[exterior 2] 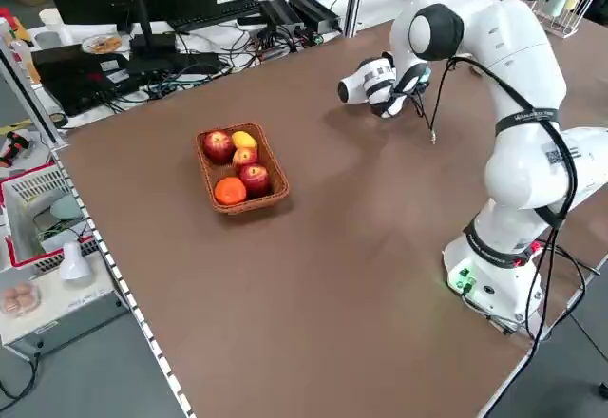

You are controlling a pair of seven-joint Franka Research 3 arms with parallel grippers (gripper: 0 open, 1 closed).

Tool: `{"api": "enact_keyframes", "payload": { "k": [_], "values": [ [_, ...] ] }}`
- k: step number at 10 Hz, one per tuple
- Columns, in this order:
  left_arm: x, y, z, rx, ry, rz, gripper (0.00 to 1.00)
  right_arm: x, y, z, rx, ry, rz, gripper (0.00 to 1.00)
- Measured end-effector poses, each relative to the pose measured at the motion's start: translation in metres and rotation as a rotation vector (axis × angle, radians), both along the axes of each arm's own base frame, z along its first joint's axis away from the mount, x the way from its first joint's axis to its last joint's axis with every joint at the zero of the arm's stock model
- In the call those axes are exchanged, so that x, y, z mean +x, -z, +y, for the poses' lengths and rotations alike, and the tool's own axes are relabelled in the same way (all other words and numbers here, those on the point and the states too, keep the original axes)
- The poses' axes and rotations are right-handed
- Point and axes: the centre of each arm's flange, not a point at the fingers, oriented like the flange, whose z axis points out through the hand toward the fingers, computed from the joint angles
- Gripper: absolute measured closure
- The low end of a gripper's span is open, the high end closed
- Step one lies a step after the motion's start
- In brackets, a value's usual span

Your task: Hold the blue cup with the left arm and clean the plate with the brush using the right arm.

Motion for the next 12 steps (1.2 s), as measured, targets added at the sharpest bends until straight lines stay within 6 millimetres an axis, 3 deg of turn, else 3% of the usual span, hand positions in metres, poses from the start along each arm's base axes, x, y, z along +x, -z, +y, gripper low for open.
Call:
{"api": "enact_keyframes", "payload": {
  "k": [12],
  "values": [
    [0.000,0.000,0.001,0.000,-0.001,-0.001,0.31,-0.015,0.001,0.015,-0.001,-0.011,-0.004,0.95]
  ]
}}
